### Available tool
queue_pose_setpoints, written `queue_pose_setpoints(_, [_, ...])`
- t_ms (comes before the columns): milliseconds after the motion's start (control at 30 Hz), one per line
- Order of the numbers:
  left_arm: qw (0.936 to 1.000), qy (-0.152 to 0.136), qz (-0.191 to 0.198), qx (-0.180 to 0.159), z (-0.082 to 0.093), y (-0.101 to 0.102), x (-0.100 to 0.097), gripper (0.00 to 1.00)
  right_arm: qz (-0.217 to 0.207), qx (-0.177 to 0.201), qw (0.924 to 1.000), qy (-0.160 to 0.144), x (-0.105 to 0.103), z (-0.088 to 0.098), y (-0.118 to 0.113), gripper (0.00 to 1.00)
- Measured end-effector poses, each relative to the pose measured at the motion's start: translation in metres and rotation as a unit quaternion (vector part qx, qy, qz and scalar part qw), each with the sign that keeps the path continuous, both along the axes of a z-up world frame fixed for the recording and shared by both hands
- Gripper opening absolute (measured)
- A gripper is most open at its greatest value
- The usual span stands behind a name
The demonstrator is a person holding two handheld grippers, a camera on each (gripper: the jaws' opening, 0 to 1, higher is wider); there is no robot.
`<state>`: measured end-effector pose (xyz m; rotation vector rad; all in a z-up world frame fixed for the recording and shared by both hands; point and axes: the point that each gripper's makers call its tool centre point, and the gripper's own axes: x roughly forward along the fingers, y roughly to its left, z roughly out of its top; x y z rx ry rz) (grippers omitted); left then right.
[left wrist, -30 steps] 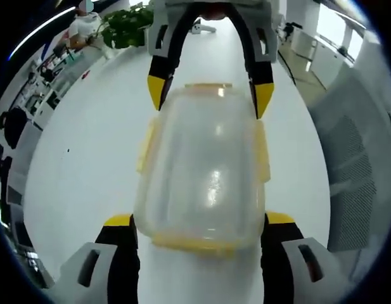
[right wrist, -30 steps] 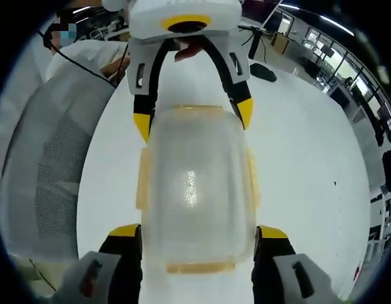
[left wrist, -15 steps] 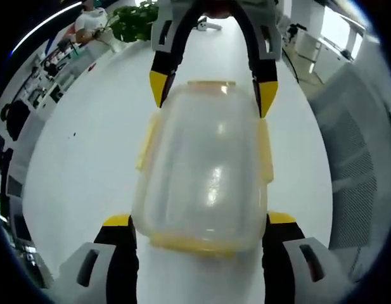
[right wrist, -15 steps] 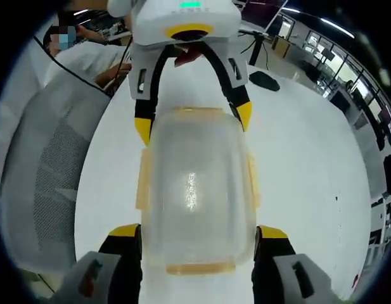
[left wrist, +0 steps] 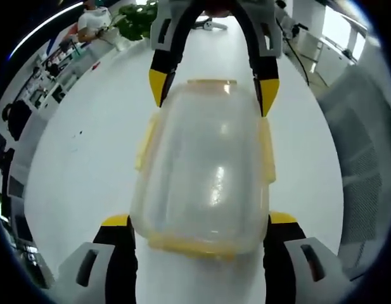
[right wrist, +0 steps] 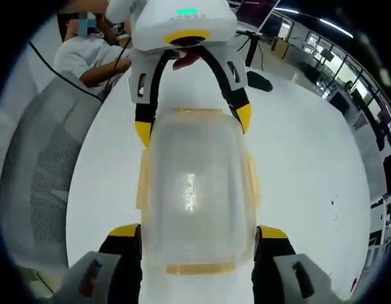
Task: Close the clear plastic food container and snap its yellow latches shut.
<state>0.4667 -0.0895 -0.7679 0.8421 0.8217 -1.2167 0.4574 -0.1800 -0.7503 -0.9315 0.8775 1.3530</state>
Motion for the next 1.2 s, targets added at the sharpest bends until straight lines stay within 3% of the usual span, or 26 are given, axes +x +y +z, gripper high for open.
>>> queue_pose_setpoints(700, [1.0,-0.005,-0.001,-0.005,-0.001,0.008,0.038,0.81,-0.005,0.009,0.9999,0.0,0.036,0.0,0.009,0.71])
queue_pose_setpoints(1200, [1.0,-0.007,0.001,0.0,-0.001,0.008,0.04,0.82,-0.009,0.011,0.9999,-0.002,0.037,0.0,0.009,0.71])
